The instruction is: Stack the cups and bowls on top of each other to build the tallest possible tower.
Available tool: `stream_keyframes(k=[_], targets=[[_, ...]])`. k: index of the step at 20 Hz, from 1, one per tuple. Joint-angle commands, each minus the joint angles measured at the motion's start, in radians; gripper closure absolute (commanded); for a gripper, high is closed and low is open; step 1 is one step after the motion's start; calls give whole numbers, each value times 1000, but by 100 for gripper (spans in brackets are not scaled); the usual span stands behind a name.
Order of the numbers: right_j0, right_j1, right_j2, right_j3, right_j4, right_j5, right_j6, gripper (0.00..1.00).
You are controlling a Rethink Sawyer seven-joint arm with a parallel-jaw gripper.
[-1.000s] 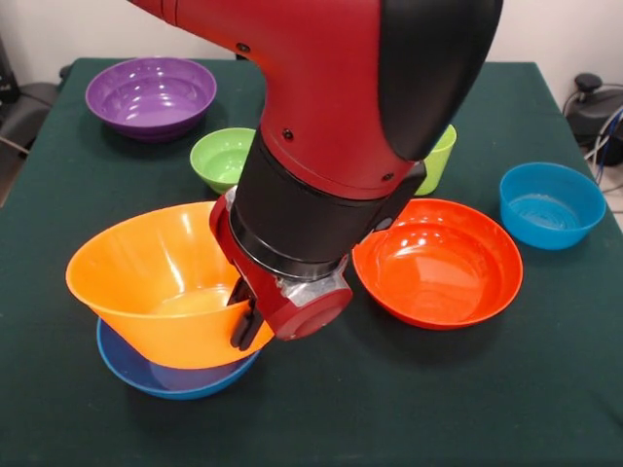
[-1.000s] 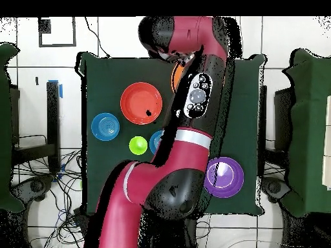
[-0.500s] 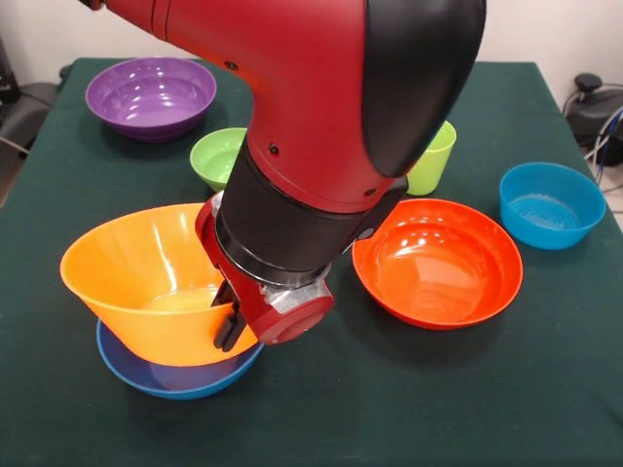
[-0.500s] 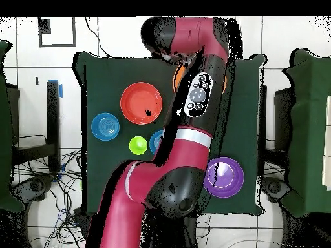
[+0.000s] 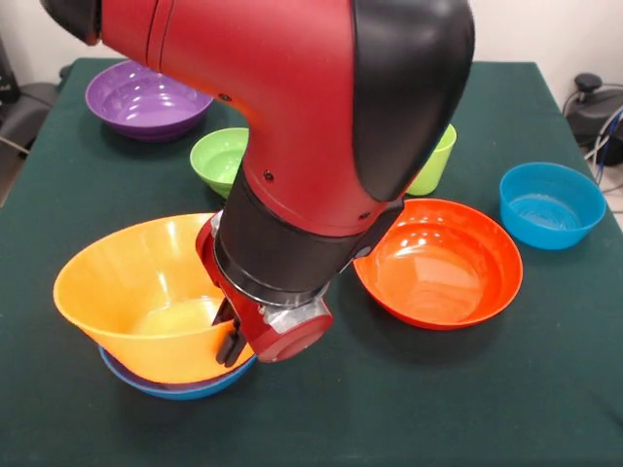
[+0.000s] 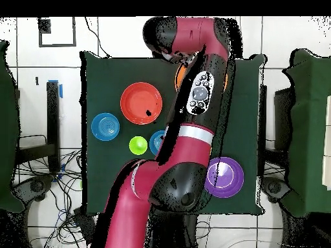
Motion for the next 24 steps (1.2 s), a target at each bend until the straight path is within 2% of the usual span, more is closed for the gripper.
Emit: stream_keyframes(k=[1, 4, 9, 13, 16, 18, 20, 24], targets=[[-28, 23, -74, -40, 76, 32, -168, 0], [-31, 22, -116, -47, 79, 71, -175, 0], [-47, 23, -255, -69, 116, 138, -164, 0], [-56, 18, -342, -73, 160, 146, -122, 0], [-62, 23, -364, -70, 213, 125, -121, 0], [-63, 37, -339, -62, 250, 92, -139, 0], [-52, 46, -289, -44, 259, 50, -144, 0], [31, -19, -124, 66, 168, 32, -142, 0]])
